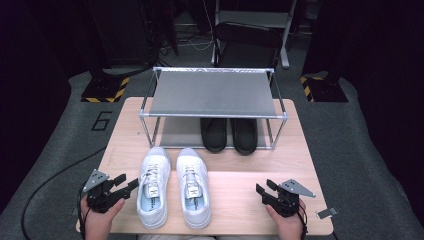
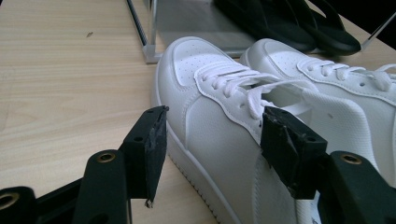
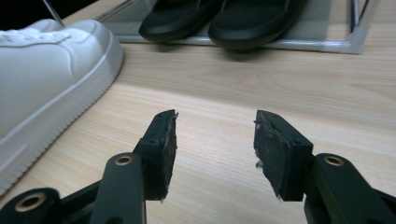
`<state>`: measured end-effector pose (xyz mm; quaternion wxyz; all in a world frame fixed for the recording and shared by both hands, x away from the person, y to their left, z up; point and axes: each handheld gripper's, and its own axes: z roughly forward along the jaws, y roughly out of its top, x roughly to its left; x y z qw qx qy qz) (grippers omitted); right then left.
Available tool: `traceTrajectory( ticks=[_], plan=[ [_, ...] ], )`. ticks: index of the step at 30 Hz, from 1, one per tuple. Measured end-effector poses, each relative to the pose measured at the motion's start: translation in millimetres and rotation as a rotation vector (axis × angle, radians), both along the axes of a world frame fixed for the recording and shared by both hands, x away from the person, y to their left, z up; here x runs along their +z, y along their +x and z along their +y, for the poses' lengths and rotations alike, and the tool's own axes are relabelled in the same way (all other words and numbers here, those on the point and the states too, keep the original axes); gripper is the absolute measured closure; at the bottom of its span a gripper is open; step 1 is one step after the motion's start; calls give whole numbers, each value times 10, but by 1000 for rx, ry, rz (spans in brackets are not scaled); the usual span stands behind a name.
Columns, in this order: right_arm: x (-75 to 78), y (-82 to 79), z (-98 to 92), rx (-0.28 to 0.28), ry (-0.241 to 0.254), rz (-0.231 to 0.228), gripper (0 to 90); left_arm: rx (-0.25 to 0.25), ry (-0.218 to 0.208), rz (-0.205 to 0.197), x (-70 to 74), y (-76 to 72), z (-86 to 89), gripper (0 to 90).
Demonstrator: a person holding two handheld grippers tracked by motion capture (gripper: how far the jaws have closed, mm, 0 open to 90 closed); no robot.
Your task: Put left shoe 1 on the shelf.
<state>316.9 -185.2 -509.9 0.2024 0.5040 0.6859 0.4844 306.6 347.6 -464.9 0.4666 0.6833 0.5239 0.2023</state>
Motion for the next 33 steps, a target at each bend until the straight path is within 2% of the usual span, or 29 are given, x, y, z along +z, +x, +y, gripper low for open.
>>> traceTrajectory(
  ticks=[3, 6, 8, 9, 11, 12, 14, 15, 18, 23, 26, 29, 32, 33],
  plan=[
    [8, -4, 7, -5, -43, -27, 488, 10, -49, 5, 21, -40, -14, 403],
    [23, -9, 15, -10, -37, -36, 488, -9, -43, 11, 50, -78, -28, 399],
    [26, -14, 2, -4, -38, -37, 488, -8, -49, -2, 55, -104, -45, 399],
    [24, -17, -1, -6, -29, -35, 489, -25, -45, 6, 69, -123, -43, 399],
    [10, -13, -19, -9, -25, -32, 489, -33, -38, -6, 66, -162, -76, 399],
    [4, -14, -30, -11, -18, -21, 489, -55, -23, -2, 70, -177, -82, 399],
    [-4, -13, -36, -13, -10, -20, 488, -57, -8, -8, 57, -194, -125, 398],
    [-5, -13, -37, -12, -10, -21, 485, -70, 4, 5, 52, -194, -146, 398],
    [-18, -11, -32, -19, -3, -15, 477, -61, 14, 7, -10, -158, -217, 396],
    [-31, -6, -54, -30, 23, -4, 465, -52, 33, 70, -153, -68, -269, 418],
    [-47, 2, -84, -43, 39, 9, 464, -39, 49, 83, -219, -46, -301, 473],
    [-66, 10, -105, -47, 57, 22, 461, -44, 39, 88, -238, -39, -314, 499],
    [-67, 8, -103, -49, 59, 27, 459, -45, 48, 102, -223, -30, -321, 520],
    [-67, 10, -101, -44, 56, 23, 458, -35, 68, 108, -209, -18, -352, 541]
  ],
)
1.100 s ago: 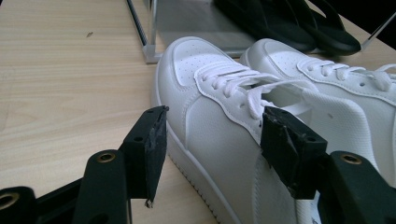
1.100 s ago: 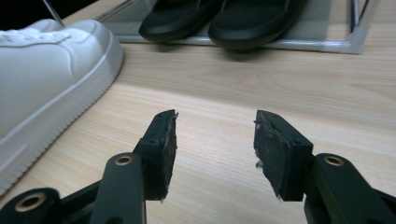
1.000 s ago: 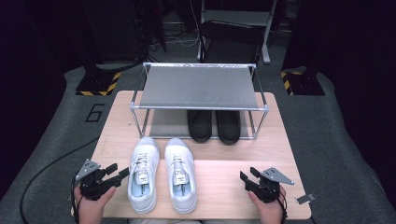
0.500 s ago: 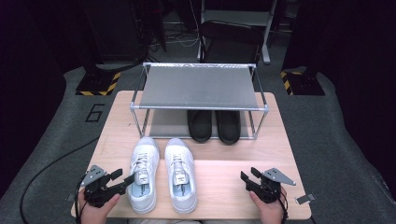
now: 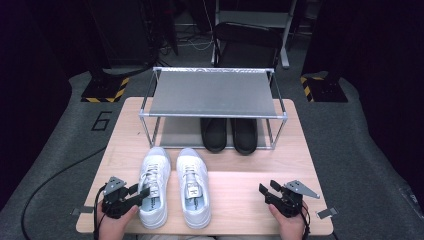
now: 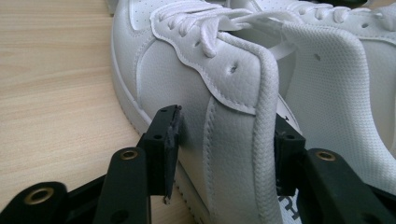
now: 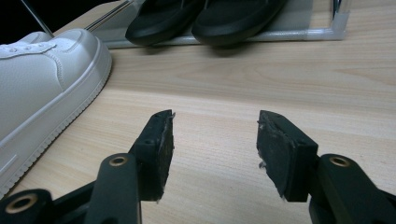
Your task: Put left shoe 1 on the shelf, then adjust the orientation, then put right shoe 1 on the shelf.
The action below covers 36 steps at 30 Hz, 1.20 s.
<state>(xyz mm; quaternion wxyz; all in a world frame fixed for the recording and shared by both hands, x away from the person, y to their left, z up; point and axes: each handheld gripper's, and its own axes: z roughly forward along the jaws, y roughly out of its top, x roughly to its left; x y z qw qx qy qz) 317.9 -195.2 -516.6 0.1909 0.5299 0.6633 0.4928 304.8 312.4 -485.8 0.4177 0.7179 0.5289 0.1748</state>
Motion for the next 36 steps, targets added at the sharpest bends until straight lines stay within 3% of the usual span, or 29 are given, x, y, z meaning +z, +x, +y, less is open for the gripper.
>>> traceTrajectory(
  ticks=[1, 6, 8, 9, 17, 23, 27, 29, 30, 32, 36],
  plan=[
    [-2, 2, 6, 0, 2, -3, 458, 0, 0, 0, 0, 0, 0, 555],
    [-10, 6, 27, 6, -3, 1, 458, 9, 88, -79, 12, 7, -53, 717],
    [-14, 8, 27, 5, -3, 2, 458, 8, 91, -96, 6, 47, -63, 761],
    [-15, 7, 25, 1, -4, 8, 458, 1, 71, -96, -1, 82, -62, 768],
    [-36, 16, 7, -4, 14, 20, 455, -48, 53, -45, 52, 201, -2, 711],
    [-39, 15, -2, -2, 19, 23, 451, -31, 20, -9, 48, 205, 10, 633],
    [-41, 17, 4, 0, 20, 27, 450, -51, 49, 19, 43, 179, 8, 617],
    [-43, 15, 3, -5, 21, 28, 449, -79, 91, 71, 31, 182, 15, 610],
    [-45, 17, 1, -4, 21, 28, 448, -79, 92, 94, 15, 185, 20, 603],
    [-51, 21, 1, -3, 25, 35, 448, -68, 51, 117, 1, 181, 48, 602],
    [-56, 23, 7, 1, 24, 40, 444, -59, 42, 126, 0, 179, 48, 599]
  ],
)
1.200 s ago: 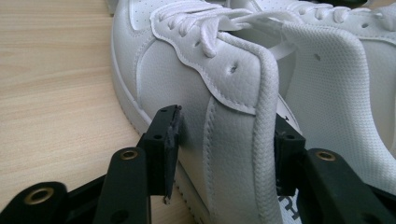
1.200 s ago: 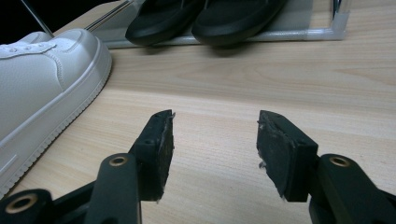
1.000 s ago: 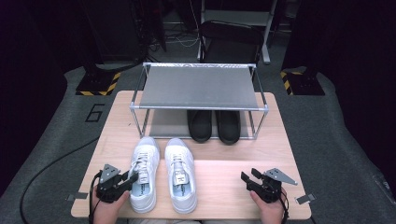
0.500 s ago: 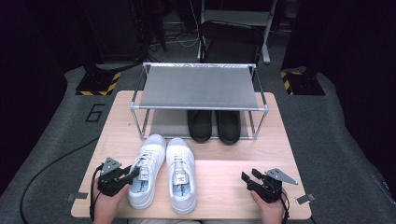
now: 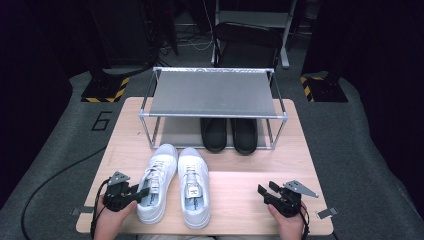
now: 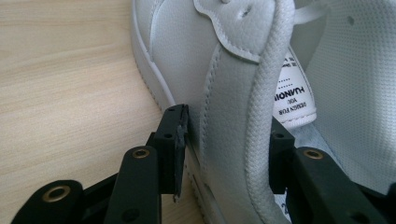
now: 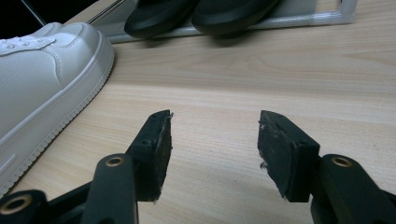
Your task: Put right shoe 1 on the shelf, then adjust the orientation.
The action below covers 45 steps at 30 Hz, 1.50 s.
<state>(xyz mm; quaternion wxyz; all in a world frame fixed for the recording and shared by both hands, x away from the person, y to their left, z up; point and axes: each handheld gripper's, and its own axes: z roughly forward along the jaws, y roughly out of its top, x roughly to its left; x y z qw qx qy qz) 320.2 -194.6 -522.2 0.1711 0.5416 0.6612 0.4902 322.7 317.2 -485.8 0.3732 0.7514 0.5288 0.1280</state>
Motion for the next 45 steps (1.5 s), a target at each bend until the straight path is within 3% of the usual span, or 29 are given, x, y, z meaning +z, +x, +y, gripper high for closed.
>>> traceTrajectory(
  ticks=[6, 7, 11, 25, 31, 33, 35, 40, 45],
  plan=[
    [-7, 4, -5, 0, 2, 2, 441, -12, 19, 10, 14, 12, 0, 621],
    [-6, 2, -5, -3, 4, 6, 441, 4, 20, -5, 3, 14, -16, 631],
    [-16, 9, -17, -3, 7, 7, 438, 29, 34, 4, 8, 3, -44, 645],
    [-33, 22, -13, 2, 1, -1, 437, 67, 42, 1, 13, -17, -62, 688],
    [-38, 22, -24, 1, 0, 3, 436, 100, 16, -29, -11, -49, -55, 721],
    [-36, 19, -28, -2, 2, 3, 434, 118, 42, -72, -4, -65, -83, 759],
    [-37, 19, -30, -6, 4, 5, 432, 112, 31, -56, 6, -54, -60, 773],
    [-31, 15, -17, -6, -5, 7, 431, 126, 18, -66, -9, -59, -40, 787],
    [-35, 19, -17, -3, -4, 9, 428, 162, -44, -93, -52, -60, 17, 797]
  ],
)
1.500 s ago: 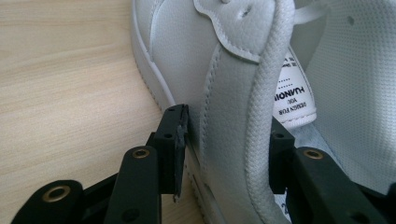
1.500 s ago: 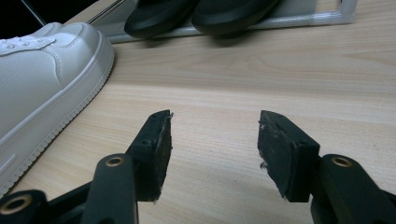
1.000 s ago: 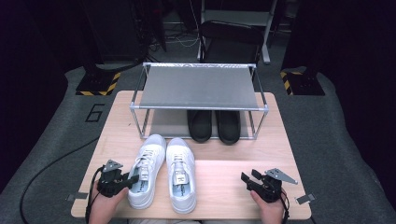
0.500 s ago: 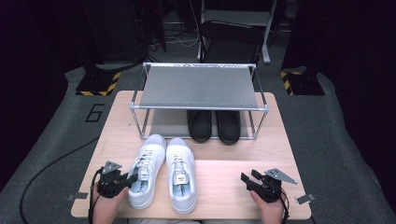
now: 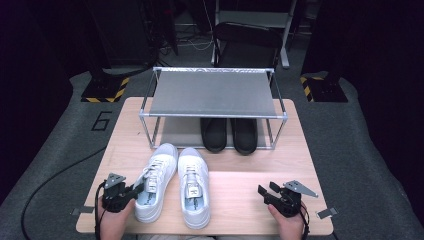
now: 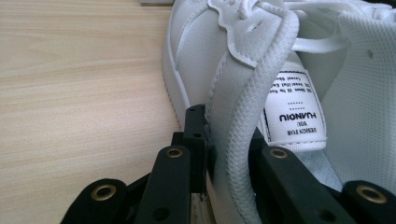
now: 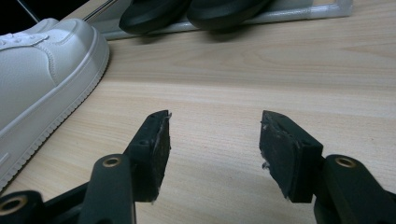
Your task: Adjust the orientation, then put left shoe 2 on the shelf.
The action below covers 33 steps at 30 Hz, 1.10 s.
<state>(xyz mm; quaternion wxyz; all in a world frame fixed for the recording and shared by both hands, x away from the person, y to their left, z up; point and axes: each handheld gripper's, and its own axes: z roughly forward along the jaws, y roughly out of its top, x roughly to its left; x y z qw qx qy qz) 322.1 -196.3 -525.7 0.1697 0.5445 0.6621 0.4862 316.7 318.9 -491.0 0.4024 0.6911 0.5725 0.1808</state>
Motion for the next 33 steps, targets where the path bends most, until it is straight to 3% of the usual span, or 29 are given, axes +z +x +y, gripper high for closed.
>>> traceTrajectory(
  ticks=[4, 10, 13, 16, 24, 32, 33],
  plan=[
    [-5, 4, -6, 0, 4, -5, 428, -2, 0, -7, -4, 8, 19, 803],
    [-10, 5, -8, -2, 2, -2, 427, -4, -33, -8, -11, 13, 74, 804],
    [-17, 11, -12, 0, 2, 0, 427, -17, -43, 7, -5, 1, 123, 807],
    [-20, 9, -13, -2, 7, 6, 427, -5, -59, -13, -10, -11, 129, 809],
    [-20, 8, -19, -8, 13, 13, 427, -7, -103, -23, 2, -27, 196, 807],
    [-19, 8, -25, -7, 11, 9, 425, -13, -96, -24, 19, -41, 203, 805],
    [-20, 11, -28, -6, 11, 6, 424, -5, -100, -38, 14, -39, 200, 805]
  ],
)
